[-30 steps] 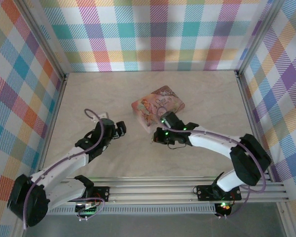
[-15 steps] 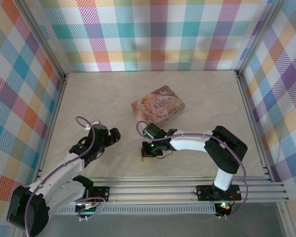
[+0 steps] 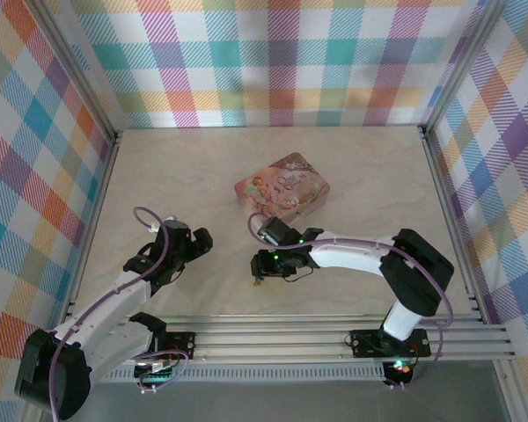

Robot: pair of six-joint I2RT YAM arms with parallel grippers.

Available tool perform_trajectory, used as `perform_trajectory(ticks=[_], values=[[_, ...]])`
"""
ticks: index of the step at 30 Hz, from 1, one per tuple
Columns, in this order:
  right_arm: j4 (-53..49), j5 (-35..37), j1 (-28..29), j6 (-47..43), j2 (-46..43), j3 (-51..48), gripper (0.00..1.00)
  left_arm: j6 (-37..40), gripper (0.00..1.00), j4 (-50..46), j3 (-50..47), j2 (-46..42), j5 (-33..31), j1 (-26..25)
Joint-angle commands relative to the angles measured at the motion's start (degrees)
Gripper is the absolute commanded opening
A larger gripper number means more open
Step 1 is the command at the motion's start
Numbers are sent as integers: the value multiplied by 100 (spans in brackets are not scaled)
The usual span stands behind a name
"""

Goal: Unlock the padlock with the key

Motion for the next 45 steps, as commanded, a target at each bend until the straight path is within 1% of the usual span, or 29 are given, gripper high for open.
perform_trajectory(ticks=[1,3,5,8,11,14,15,16,18,19,22,24,25,26,27,28,30,31,35,38,40,42,43,45], values=[[-572,761,21,-363,-550,165,55,199,100,-263,274,-44,45,213],[-880,1261,11,-635,-857,216,60,279,100,-385,404,-50,27,350],[-1113,1822,-31,-920,-1215,211,68,403,100,-601,622,7,-54,486],[-1228,2707,-150,-1281,-1779,42,84,592,100,-930,1029,221,-183,684],[-1026,3473,-376,-1742,-2338,-275,100,619,100,-1182,1402,481,-332,899],[-511,3904,-789,-2465,-2742,-692,100,766,100,-1047,1535,637,-590,986],[-325,3980,-1011,-2657,-2836,-838,100,901,100,-893,1522,676,-671,995],[-205,3984,-1239,-2774,-2885,-939,100,1105,100,-713,1506,722,-634,996],[206,3994,-1818,-3053,-2922,-1241,100,1865,100,-174,1429,791,-238,996],[438,3994,-2078,-3166,-2908,-1380,100,2060,100,-4,1410,792,-176,996],[1575,3948,-2788,-3688,-2888,-1940,100,2661,100,883,1134,698,-153,995],[2506,3739,-3157,-4151,-2840,-2360,100,2945,100,1597,793,578,-312,996],[2751,3619,-3352,-4229,-2782,-2457,100,3077,100,1937,625,546,-338,996],[2506,3351,-3605,-4078,-2705,-2315,100,3197,100,2336,429,512,-379,996],[2559,3176,-3831,-4049,-2600,-2265,100,3260,100,2708,225,489,-423,996],[2691,3114,-3955,-4051,-2515,-2263,100,3300,100,2997,58,485,-452,996],[3459,3110,-4157,-4189,-2387,-2524,100,3379,100,3796,-329,585,-602,996],[3712,3093,-4256,-4191,-2344,-2641,100,3425,100,4049,-454,662,-685,996],[4540,2786,-4762,-3825,-2167,-3088,100,3738,100,4890,-842,1073,-1062,996],[5138,2563,-5041,-3787,-2019,-3398,100,3850,100,5977,-1368,1242,-1374,1004],[5342,2324,-5201,-3815,-1972,-3449,100,3941,100,6517,-1587,1408,-1322,1056],[5950,2127,-5286,-4005,-1840,-3560,100,4042,100,6769,-1639,1635,-1138,1094],[6055,2081,-5312,-4071,-1774,-3562,100,4085,100,6909,-1655,1705,-1030,1103],[6589,1929,-5377,-4163,-1516,-3641,100,4128,100,7168,-1618,1956,-837,1128]])
